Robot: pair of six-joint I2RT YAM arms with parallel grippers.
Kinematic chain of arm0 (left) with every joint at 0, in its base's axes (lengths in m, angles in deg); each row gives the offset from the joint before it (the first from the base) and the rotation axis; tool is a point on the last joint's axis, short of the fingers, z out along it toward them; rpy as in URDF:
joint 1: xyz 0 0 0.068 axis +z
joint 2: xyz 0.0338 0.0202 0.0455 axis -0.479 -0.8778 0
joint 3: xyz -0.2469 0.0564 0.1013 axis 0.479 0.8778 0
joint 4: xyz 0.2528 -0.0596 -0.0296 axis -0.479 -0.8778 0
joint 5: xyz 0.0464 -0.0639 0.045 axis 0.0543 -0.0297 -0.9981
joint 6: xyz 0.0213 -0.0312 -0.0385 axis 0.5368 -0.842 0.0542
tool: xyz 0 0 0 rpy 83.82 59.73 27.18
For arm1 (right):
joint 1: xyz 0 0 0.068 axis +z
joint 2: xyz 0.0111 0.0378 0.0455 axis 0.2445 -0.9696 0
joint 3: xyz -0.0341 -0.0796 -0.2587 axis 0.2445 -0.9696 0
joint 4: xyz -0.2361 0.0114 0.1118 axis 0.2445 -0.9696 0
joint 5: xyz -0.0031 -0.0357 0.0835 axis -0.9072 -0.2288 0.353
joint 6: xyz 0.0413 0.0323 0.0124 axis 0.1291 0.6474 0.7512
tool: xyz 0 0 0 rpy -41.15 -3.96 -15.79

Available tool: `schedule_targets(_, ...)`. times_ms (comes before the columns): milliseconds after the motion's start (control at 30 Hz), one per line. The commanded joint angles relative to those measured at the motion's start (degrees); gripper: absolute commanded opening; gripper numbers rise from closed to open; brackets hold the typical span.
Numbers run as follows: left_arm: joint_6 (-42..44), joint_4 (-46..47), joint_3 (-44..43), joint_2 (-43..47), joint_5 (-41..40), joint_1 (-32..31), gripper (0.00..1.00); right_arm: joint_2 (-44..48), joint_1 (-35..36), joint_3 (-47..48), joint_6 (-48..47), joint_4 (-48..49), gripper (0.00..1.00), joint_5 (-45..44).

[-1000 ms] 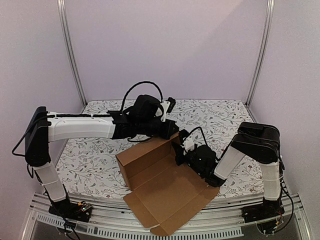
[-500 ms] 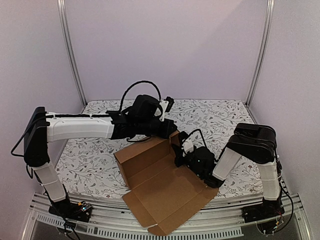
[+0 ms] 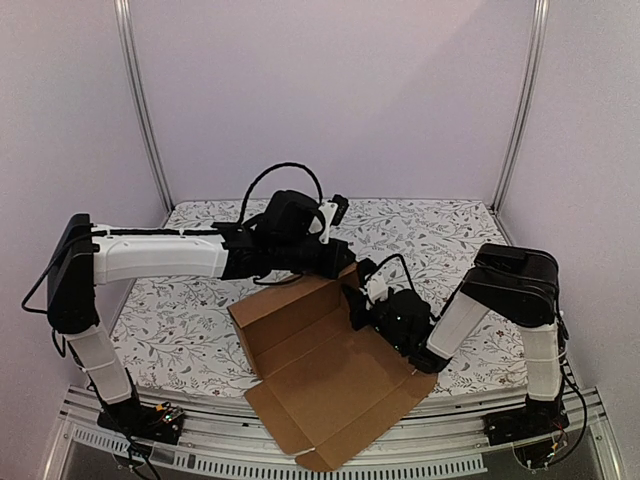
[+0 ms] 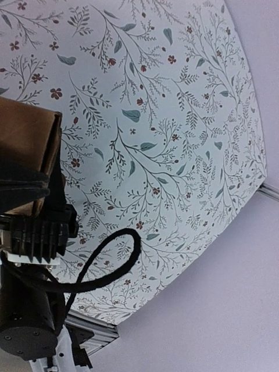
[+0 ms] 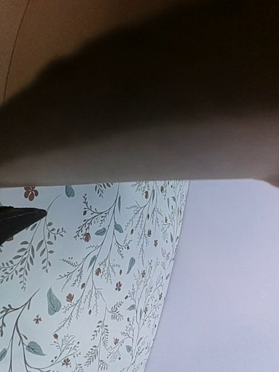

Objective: Fold the paper box

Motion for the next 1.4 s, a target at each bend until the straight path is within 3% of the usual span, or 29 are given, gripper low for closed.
schedule_targets(0,-0.2,-10.6,3.5,-1.6,0.3,-0.4,0.0,4.1,-0.3,0.5,-1.9,2.3,0.2,-0.9)
schedule_targets(667,-0.2,-10.5,3.7,-1.4,0.3,-0.4,0.0,3.5,-0.4,2.1,-3.0,2.2,0.18,-1.8)
schedule_targets(767,-0.2,-10.6,3.6,-1.3,0.2,-0.5,0.0,3.0,-0.4,2.2,-3.0,2.2,0.12,-2.0)
schedule_targets(867,-0.1,-10.6,3.5,-1.3,0.3,-0.4,0.0,2.4,-0.3,2.2,-2.7,2.3,0.0,-1.7)
schedule_targets(1233,0.0,-11.0,3.0,-1.6,0.2,-0.4,0.0,2.8,-0.4,1.7,-2.5,2.2,0.0,-1.2)
schedule_targets(1367,0.0,-11.1,3.0,-1.7,0.2,-0.4,0.0,3.1,-0.3,1.2,-2.3,2.2,0.19,-1.2)
